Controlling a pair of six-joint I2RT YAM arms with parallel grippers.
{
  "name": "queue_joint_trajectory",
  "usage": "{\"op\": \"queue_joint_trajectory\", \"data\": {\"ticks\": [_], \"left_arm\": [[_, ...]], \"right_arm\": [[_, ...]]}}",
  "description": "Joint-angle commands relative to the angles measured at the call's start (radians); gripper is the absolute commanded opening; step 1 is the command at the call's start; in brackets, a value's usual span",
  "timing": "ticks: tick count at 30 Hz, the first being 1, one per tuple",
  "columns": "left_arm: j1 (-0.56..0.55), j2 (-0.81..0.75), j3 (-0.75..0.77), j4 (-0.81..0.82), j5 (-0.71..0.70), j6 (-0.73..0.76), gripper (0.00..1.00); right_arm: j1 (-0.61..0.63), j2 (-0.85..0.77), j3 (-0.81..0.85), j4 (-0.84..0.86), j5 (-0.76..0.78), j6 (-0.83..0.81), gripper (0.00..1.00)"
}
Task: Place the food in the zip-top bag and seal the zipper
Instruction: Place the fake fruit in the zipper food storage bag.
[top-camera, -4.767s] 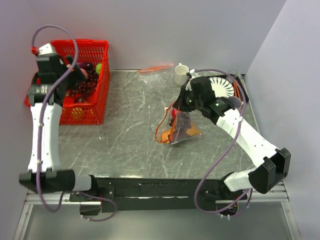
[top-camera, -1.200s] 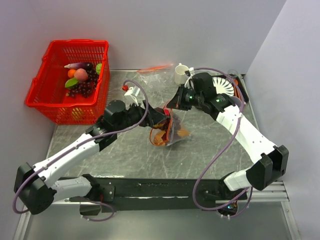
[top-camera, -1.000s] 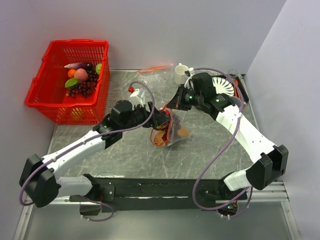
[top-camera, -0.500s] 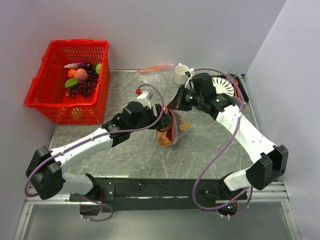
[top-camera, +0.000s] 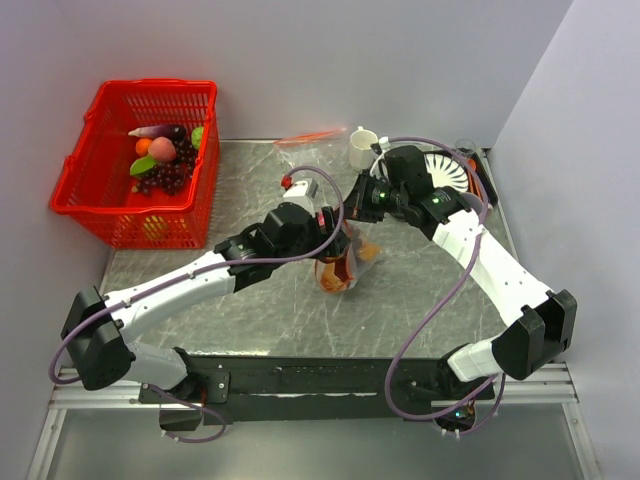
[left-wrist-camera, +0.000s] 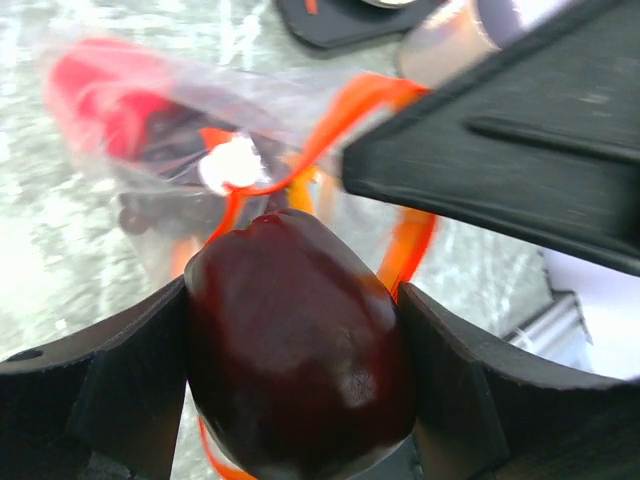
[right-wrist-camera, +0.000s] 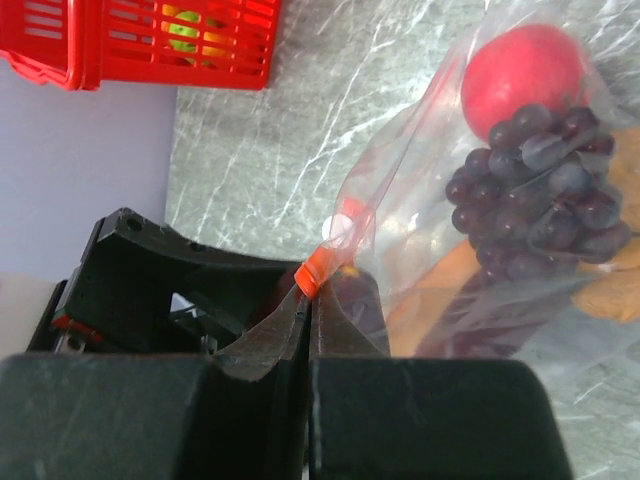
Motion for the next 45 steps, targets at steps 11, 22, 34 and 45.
{"op": "queue_joint_trajectory", "data": {"ticks": [11,22,34,45], "left_arm": [[-0.067,-0.014,0.11,-0.068,-0.139,-0.04,0.59],[-0.069,0.067,0.139,-0.091,-0.202,-0.049,0.6],[-0.117,0.032,0.191,-0.184,-0.403,-0.054,0.62],[-0.19,0.101,0.18,-0.121,-0.453,-0.034,0.58]], "right_arm": [[-0.004,-0.107,0.084,0.022,-0.055,0.051,0.03],[-0.001,-0.147,0.09,0.018,-0.038,0.071,0.04],[-0.002,-0.211,-0.013,0.096,0.117,0.145,0.06],[-0.004,-0.186,-0.016,0.128,0.122,0.177,0.07]]}}
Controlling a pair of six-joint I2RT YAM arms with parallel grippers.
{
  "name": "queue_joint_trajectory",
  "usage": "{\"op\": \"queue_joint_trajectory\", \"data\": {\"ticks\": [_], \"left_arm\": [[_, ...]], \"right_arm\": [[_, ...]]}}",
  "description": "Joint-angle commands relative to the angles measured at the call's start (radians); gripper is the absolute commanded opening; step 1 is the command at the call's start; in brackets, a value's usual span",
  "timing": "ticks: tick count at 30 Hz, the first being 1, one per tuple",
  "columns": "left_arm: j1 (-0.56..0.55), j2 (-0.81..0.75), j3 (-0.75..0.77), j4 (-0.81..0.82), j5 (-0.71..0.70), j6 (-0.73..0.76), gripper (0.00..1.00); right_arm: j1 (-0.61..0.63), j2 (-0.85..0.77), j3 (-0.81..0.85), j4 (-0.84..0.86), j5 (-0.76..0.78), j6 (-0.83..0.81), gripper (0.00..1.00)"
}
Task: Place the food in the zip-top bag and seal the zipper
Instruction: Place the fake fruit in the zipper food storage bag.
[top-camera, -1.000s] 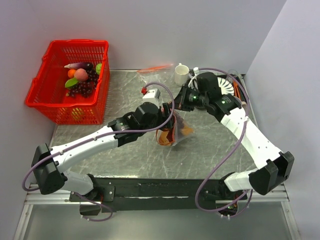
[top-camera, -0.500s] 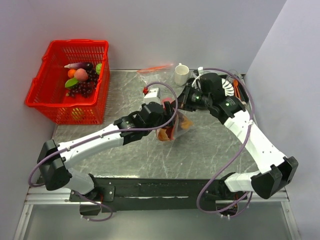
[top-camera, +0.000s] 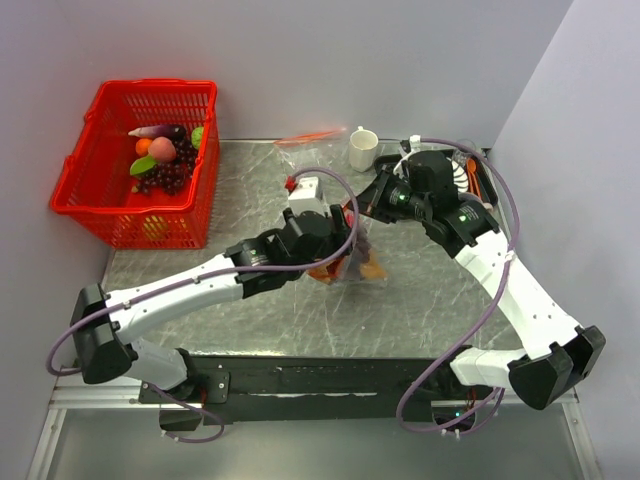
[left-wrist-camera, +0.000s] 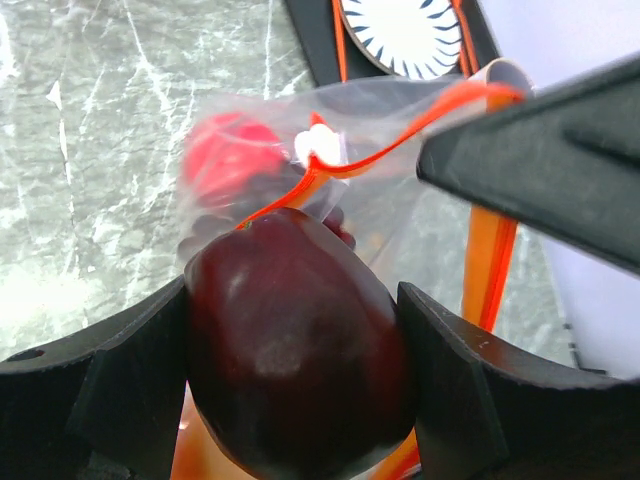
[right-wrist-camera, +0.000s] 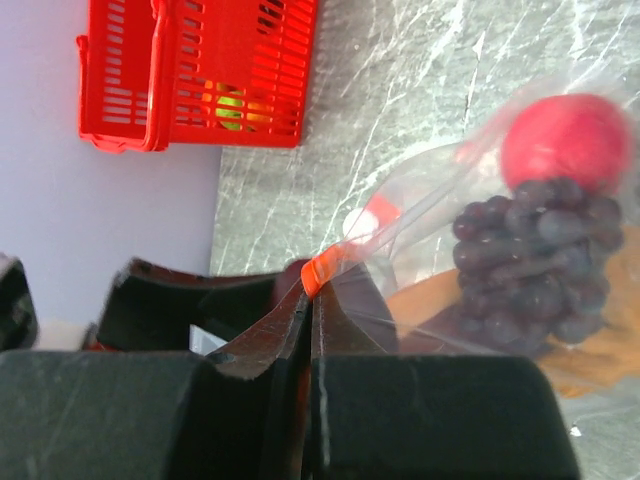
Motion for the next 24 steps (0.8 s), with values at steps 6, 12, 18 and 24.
{"op": "queue_joint_trajectory", "data": {"ticks": [6,12,18,24], "left_arm": [[-0.093,0.063,0.031,0.085,-0.131,0.073,0.59],[-0.104,0.02,-0.006,0.183,-0.054,0.098,0.66],[-0.104,0.04,0.037,0.121,-0.092,0.113,0.65],[-0.104,-0.021,0.026,0.153,-0.065,0.116,0.63]], "right_arm": [[-0.004,-0.012,0.031,0.113,0.012,0.04,0.08],[-0.008,-0.006,0.019,0.124,-0.001,0.047,0.08],[-0.024,0.002,-0.006,0.156,-0.062,0.07,0.08],[-0.033,0.012,-0.013,0.154,-0.076,0.067,0.08]]}}
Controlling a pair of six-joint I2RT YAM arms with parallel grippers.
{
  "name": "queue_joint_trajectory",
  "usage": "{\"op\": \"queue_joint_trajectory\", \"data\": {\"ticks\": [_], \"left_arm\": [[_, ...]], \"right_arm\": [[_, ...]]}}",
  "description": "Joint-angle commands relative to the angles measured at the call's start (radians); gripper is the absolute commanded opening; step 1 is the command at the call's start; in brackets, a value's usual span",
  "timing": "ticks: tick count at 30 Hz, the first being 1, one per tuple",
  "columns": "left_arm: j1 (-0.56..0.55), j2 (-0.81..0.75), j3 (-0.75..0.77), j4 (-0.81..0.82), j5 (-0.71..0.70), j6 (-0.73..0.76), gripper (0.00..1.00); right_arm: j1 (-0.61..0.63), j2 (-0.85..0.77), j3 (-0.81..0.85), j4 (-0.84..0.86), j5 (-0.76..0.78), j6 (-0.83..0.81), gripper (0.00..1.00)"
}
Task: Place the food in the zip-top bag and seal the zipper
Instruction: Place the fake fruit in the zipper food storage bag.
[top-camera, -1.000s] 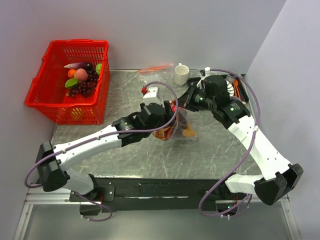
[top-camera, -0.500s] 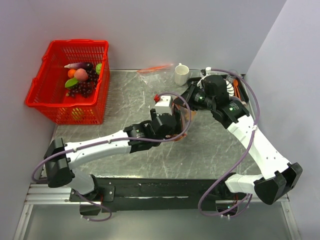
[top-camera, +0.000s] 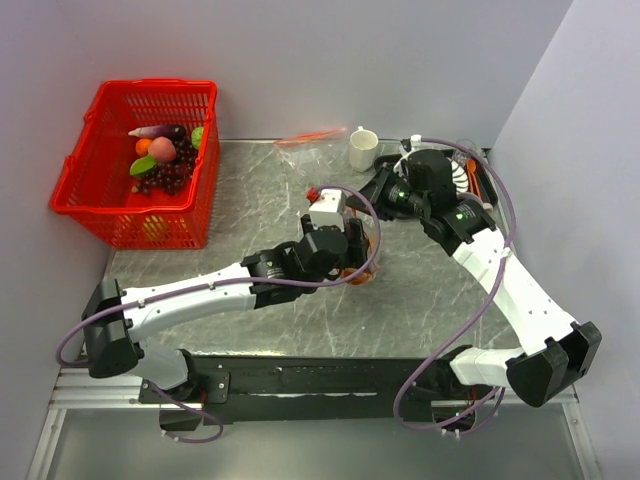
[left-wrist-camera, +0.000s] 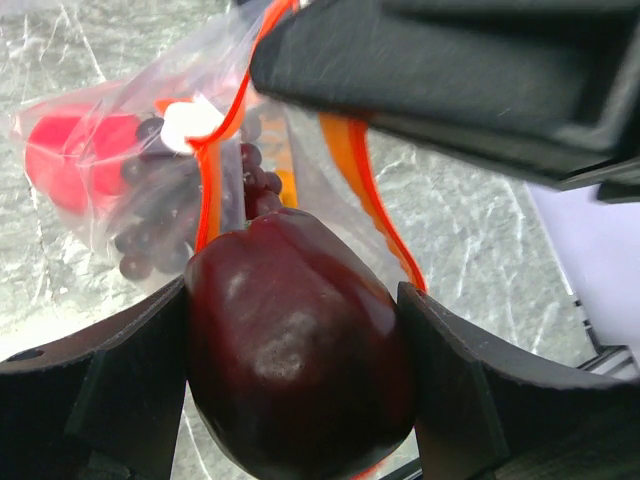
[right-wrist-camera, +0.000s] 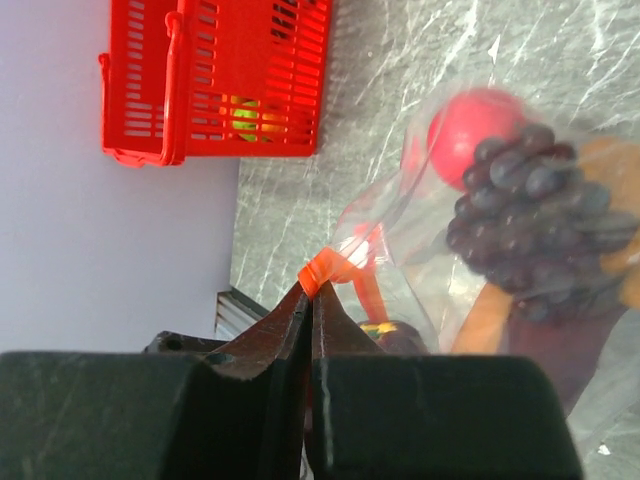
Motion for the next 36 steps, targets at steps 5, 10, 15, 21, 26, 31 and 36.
{"op": "queue_joint_trajectory", "data": {"ticks": [5,10,15,21,26,31,36], "left_arm": [[-0.003,-0.161,-0.039,0.138,0.072,0.022,0.63],[0.04,-0.187,-0.091,0.187,0.193,-0.016,0.58],[0.155,-0.25,-0.199,0.328,0.422,-0.105,0.52],[0.25,-0.314,-0.326,0.51,0.614,-0.213,0.51],[0.261,-0.232,-0.314,0.497,0.692,-0.251,0.52],[0.261,-0.143,-0.289,0.469,0.706,-0.265,0.53],[0.26,-0.119,-0.281,0.394,0.625,-0.265,0.53]], "right_arm": [[-0.021,-0.007,-0.003,0.107,-0.056,0.021,0.08],[-0.03,-0.005,0.001,0.119,-0.105,0.03,0.08],[-0.047,-0.005,0.005,0.123,-0.148,0.037,0.07],[-0.062,-0.016,-0.022,0.156,-0.188,0.062,0.08],[-0.061,-0.015,-0.015,0.162,-0.202,0.071,0.08],[-0.065,-0.015,-0.017,0.161,-0.2,0.076,0.07],[-0.07,-0.032,-0.023,0.166,-0.191,0.085,0.08]]}}
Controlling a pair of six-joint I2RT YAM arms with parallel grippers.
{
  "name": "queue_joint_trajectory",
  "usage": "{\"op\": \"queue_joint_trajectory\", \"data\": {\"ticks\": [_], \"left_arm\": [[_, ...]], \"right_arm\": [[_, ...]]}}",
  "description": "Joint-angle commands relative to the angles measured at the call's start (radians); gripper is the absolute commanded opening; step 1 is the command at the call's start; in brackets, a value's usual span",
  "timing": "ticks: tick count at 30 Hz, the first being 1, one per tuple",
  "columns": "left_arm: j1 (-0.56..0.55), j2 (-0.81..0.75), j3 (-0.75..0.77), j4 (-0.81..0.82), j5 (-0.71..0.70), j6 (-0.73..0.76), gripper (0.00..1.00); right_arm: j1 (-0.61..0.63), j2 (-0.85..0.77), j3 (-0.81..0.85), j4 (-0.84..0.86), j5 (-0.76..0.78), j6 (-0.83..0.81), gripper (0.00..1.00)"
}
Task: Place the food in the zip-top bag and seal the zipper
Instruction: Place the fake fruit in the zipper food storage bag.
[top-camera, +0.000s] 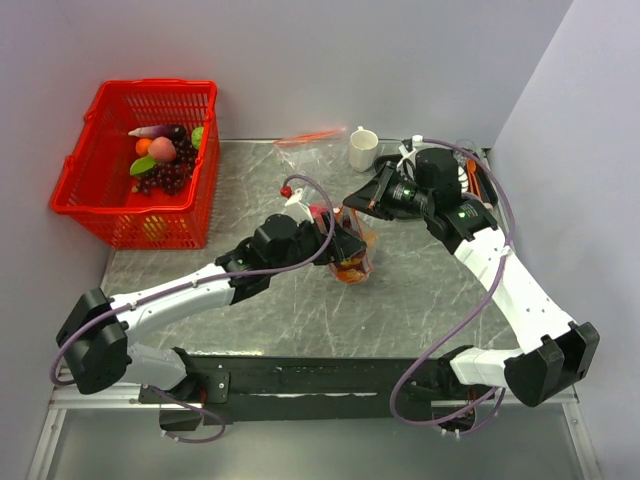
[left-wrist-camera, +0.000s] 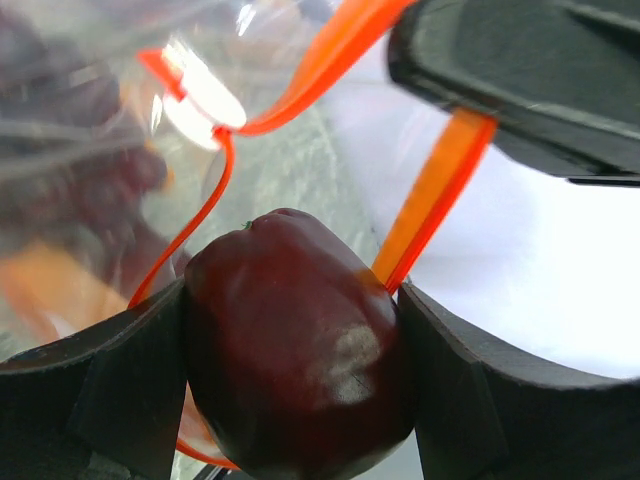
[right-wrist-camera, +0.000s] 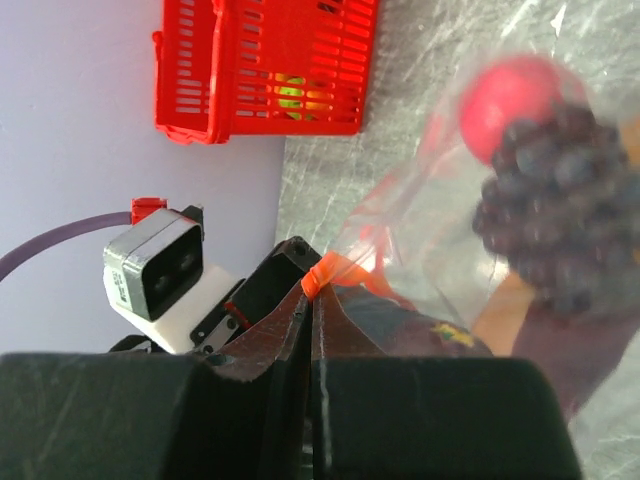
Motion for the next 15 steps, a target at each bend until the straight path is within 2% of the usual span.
{"op": "queue_joint_trajectory", "data": {"ticks": [1,6,10,15], "left_arm": [[0.002,0.001,0.038,-0.048,-0.078,-0.01,0.53],[-0.001,0.021,0.101,-0.206,-0.235,0.022,0.53],[-0.001,0.032,0.117,-0.2,-0.321,0.051,0.53],[-0.001,0.08,0.213,-0.241,-0.404,0.1,0.55]], "right_arm": [[-0.009,-0.037,0.005,0.101,-0.016,0.031,0.07],[-0.01,-0.051,-0.008,0.112,-0.011,0.04,0.08],[-0.009,-0.054,-0.028,0.126,-0.039,0.043,0.07],[-0.009,-0.049,-0.034,0.131,-0.065,0.048,0.07]]}}
